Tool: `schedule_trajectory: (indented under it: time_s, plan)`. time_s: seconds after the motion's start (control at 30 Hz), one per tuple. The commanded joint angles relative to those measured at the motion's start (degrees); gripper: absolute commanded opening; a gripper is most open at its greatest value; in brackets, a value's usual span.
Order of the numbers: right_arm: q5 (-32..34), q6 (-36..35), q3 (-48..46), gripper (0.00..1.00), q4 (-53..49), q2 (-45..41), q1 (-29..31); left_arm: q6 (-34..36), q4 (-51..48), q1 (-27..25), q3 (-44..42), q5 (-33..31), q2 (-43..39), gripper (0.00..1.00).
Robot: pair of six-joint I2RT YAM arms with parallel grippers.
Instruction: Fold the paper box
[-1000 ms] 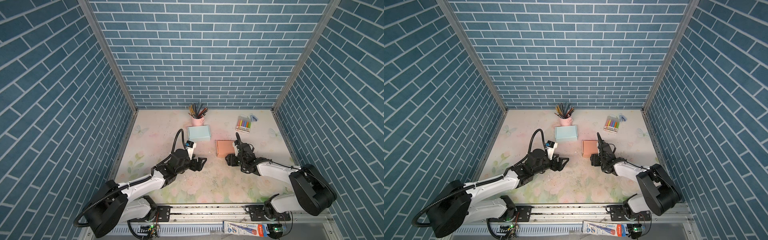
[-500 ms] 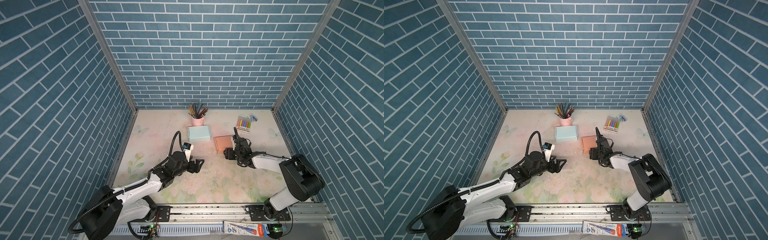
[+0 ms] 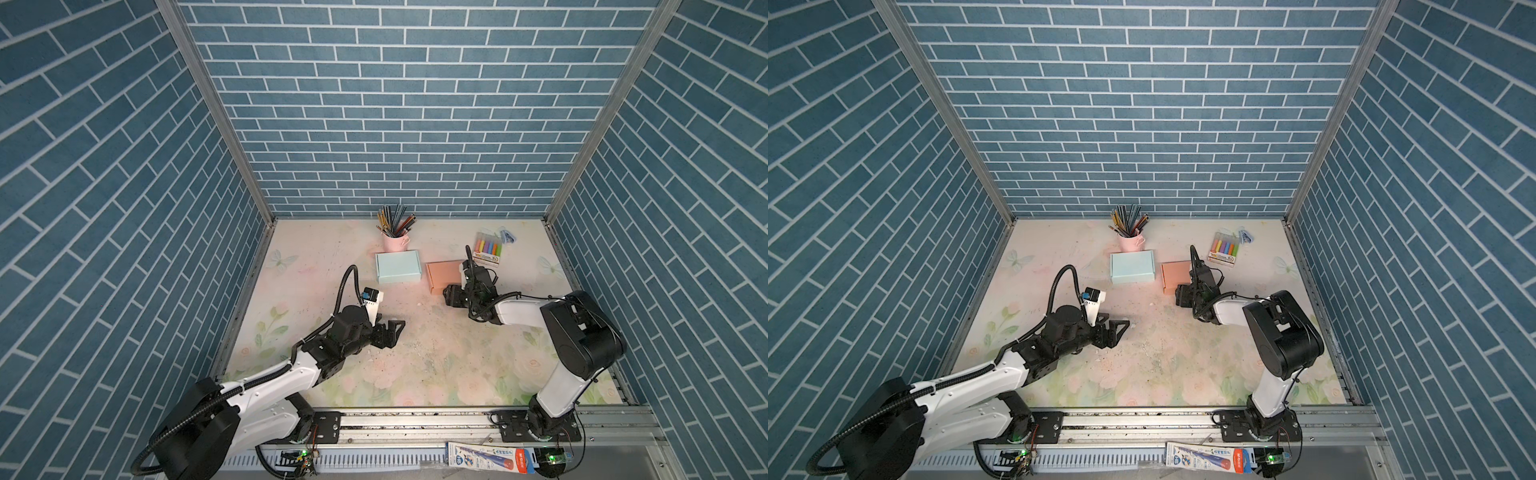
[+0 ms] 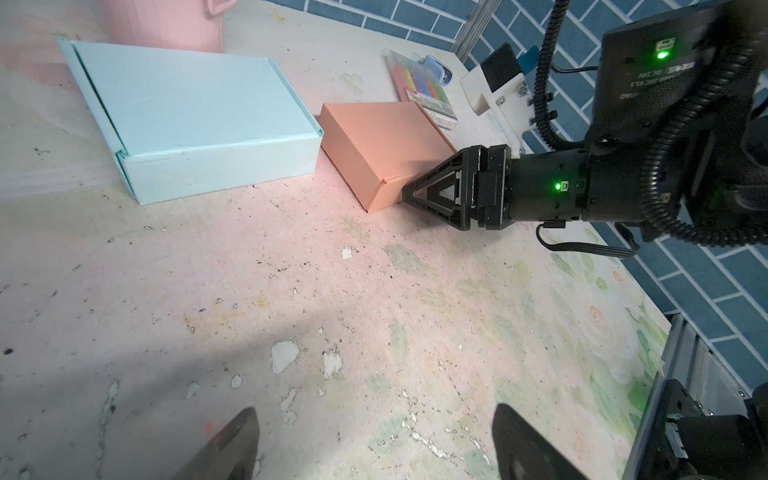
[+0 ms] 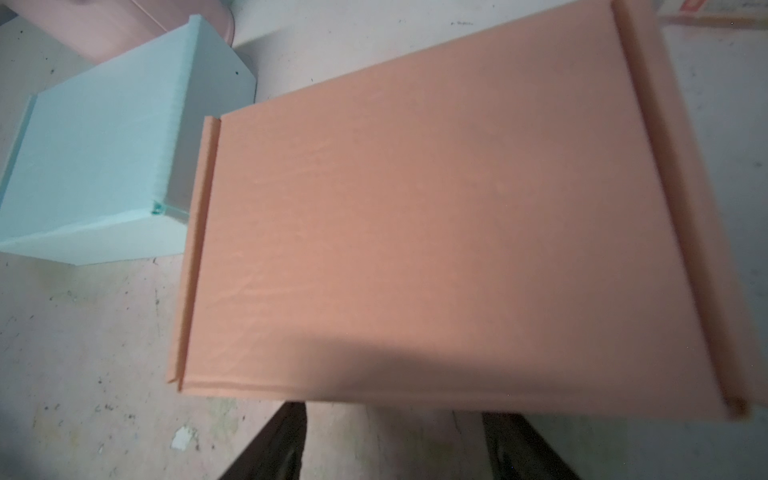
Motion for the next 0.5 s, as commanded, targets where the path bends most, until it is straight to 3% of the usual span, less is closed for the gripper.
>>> schedule_trajectory:
  time_s: [0.0,0.47]
  plan:
    - [0.09,2.16,1.63,0.68,-0.93,2.62,-0.44,-0.04,-0.15,0.7,-1.01,-0.94,-1.31,0.88]
    - [0.37,3.31,6.58,0.68,0.5,8.54,-2.05,0.12,-1.92,1.04,-2.14,-1.28,-4.52,0.89]
